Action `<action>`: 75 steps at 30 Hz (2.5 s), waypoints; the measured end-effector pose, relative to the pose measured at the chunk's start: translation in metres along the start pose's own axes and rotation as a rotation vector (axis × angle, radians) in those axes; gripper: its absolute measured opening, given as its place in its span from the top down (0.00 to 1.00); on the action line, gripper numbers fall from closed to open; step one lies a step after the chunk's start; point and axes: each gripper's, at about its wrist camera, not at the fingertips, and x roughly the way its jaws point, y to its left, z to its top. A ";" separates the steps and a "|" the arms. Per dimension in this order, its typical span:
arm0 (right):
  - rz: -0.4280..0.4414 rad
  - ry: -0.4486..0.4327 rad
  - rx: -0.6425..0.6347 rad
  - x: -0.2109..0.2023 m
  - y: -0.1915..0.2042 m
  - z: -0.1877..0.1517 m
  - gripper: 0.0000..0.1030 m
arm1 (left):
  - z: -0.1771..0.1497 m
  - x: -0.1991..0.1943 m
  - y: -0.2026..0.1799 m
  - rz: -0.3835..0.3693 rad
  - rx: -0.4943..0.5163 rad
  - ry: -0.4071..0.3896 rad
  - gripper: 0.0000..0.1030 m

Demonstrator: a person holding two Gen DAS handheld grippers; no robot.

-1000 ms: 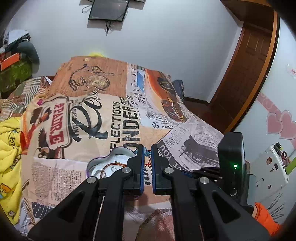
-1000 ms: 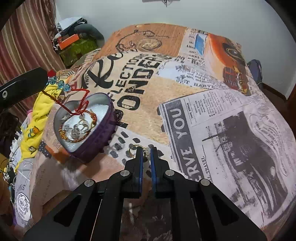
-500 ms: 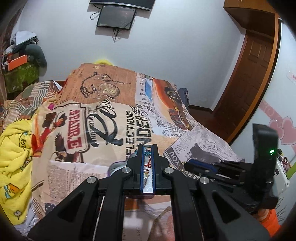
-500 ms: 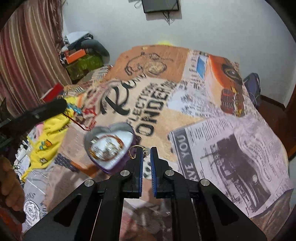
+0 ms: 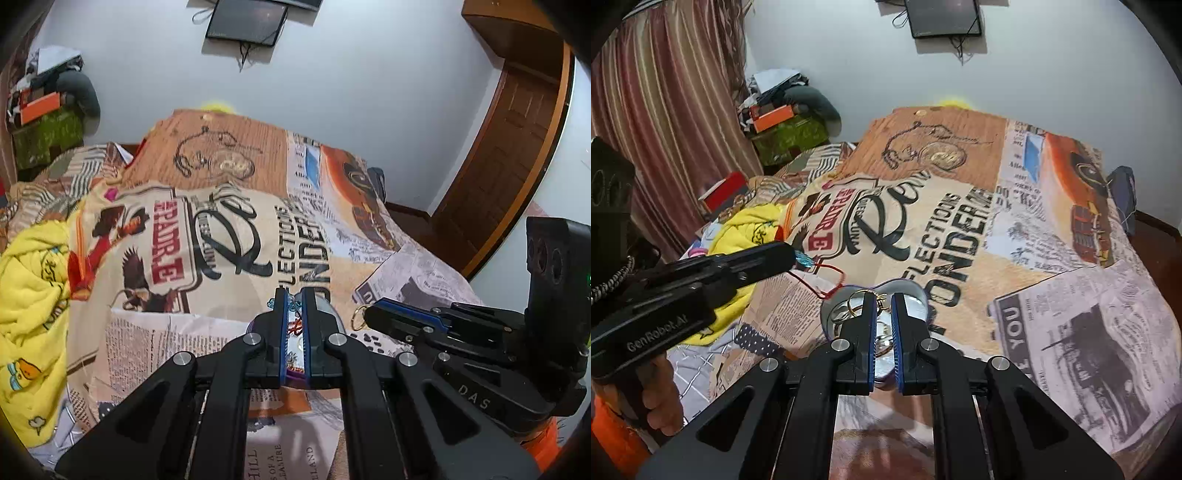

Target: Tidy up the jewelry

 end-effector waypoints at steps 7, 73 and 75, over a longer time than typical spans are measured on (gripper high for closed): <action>-0.004 0.050 0.009 0.023 -0.002 -0.004 0.93 | -0.008 0.023 0.004 -0.013 -0.008 0.052 0.95; -0.256 -0.622 -0.067 -0.240 0.094 0.001 0.23 | -0.007 -0.261 -0.087 0.158 0.162 -0.579 0.08; -0.272 -0.638 -0.066 -0.241 0.098 -0.001 0.16 | -0.011 -0.268 -0.088 0.169 0.161 -0.592 0.05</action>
